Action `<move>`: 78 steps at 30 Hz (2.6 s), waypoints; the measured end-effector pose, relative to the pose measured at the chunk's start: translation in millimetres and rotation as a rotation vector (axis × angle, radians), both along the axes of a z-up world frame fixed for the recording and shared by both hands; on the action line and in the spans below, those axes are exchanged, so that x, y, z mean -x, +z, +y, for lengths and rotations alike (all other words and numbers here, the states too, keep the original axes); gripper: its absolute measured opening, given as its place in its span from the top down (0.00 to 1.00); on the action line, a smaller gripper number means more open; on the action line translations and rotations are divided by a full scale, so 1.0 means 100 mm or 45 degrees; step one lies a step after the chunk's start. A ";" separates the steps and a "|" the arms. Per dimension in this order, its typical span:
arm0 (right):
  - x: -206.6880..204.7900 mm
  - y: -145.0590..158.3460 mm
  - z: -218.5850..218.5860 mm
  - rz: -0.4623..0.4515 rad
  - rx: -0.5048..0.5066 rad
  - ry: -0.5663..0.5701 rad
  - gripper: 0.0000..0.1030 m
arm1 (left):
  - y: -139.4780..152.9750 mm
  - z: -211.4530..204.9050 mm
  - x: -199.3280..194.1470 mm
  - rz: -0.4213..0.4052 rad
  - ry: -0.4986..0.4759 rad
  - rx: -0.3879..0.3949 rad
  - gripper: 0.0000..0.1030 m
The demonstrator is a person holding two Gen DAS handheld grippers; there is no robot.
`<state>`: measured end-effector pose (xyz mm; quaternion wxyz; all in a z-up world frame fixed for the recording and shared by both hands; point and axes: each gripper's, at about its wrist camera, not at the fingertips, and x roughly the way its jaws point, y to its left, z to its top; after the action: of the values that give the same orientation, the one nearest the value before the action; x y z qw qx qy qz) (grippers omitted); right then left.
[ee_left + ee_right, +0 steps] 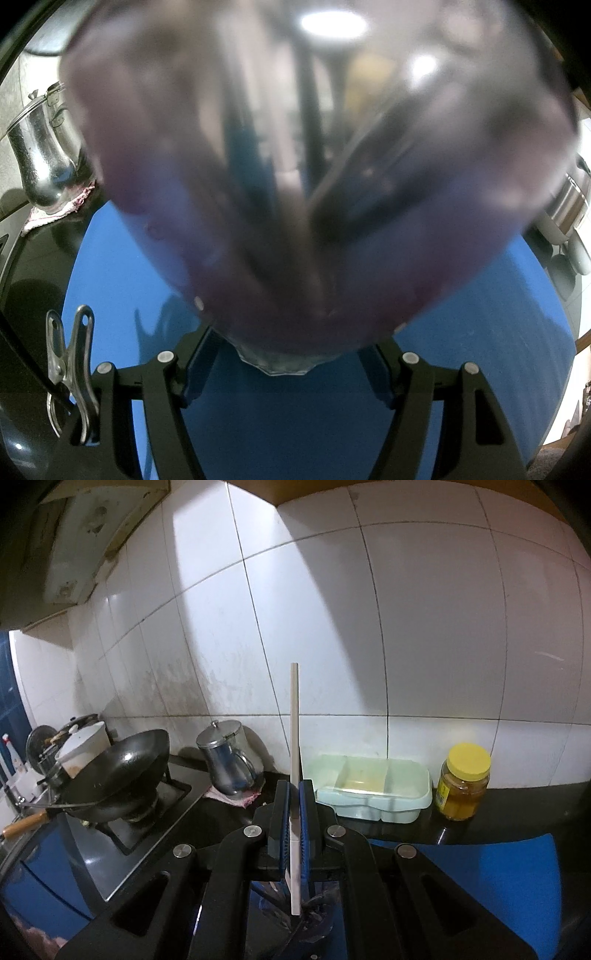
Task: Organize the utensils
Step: 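Lower the second chopstick into the glass cup and open the right tool, then withdraw the open right tool from the glass cup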
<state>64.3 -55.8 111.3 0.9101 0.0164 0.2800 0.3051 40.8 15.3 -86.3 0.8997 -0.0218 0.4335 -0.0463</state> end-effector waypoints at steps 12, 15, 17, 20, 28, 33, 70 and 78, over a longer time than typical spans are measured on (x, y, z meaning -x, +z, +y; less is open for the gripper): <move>0.03 -0.14 0.11 0.090 0.058 0.054 0.93 | 0.00 0.00 -0.01 0.002 0.000 0.007 0.29; 0.05 -0.15 0.11 0.091 0.078 0.053 0.93 | 0.00 0.00 -0.01 0.002 0.000 0.007 0.29; 0.05 -0.15 0.12 0.092 0.094 0.048 0.93 | 0.00 0.00 -0.01 0.002 0.000 0.007 0.29; 0.04 -0.18 0.13 0.115 0.094 0.044 0.93 | 0.00 0.00 -0.01 0.002 0.000 0.007 0.29; 0.03 -0.24 0.12 0.131 0.075 0.046 0.93 | 0.01 0.01 0.00 0.001 0.005 -0.001 0.29; 0.03 -0.27 0.13 0.163 0.071 0.048 0.93 | 0.01 0.02 0.00 0.001 0.005 -0.002 0.29; 0.48 -0.30 -0.60 0.150 0.014 -0.060 0.35 | -0.01 -0.02 -0.04 0.001 0.017 -0.017 0.29; 0.60 -0.50 -0.86 0.198 0.000 -0.117 0.32 | 0.00 -0.01 -0.07 0.001 0.019 -0.020 0.29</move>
<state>4.7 -142.2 61.5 0.8987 0.0530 0.3486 0.2607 47.6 14.6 -86.7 0.8999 -0.0180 0.4341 -0.0362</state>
